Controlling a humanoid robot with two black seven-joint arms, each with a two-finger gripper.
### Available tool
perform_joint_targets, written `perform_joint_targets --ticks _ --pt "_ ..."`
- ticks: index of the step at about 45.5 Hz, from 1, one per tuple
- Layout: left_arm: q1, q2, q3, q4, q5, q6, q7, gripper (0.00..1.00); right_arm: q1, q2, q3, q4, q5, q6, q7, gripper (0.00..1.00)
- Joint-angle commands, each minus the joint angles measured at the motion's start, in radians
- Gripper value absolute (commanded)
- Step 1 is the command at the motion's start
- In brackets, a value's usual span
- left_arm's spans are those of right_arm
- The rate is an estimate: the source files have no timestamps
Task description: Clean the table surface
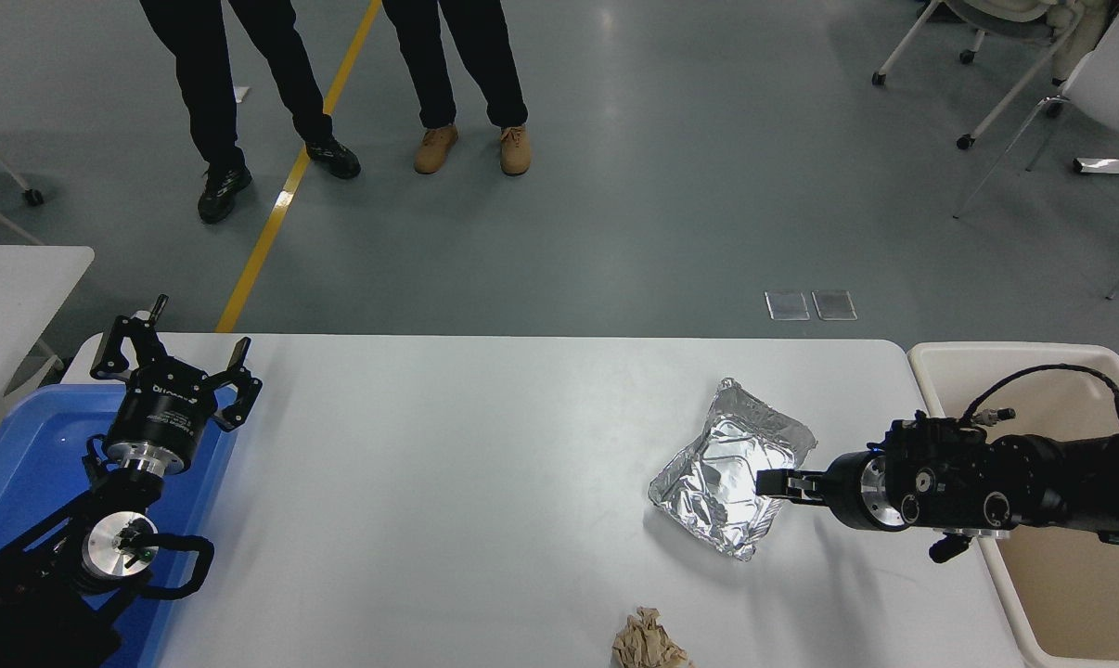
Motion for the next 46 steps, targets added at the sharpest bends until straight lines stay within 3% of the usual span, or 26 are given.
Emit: perform_joint_targets --ticks 1,19,30,40,46 --pt "0.0 -0.001 0.0 0.0 0.0 0.0 0.0 0.99 -0.034 0.009 0.0 -0.02 -0.001 -0.015 -0.002 0.87" --pt "0.0 0.0 0.0 0.0 0.0 0.0 0.0 0.99 -0.044 0.029 0.0 -0.034 -0.004 -0.024 -0.002 0.79" --pt "0.0 0.0 0.0 0.0 0.0 0.0 0.0 0.99 -0.049 0.031 -0.003 -0.045 -0.014 -0.026 0.001 0.49" --pt "0.0 0.0 0.0 0.0 0.0 0.0 0.0 0.99 -0.051 0.043 -0.027 -0.053 -0.014 -0.026 0.006 0.35" --pt "0.0 0.0 0.0 0.0 0.0 0.0 0.0 0.99 -0.051 0.043 -0.029 -0.053 -0.014 -0.026 0.006 0.35"
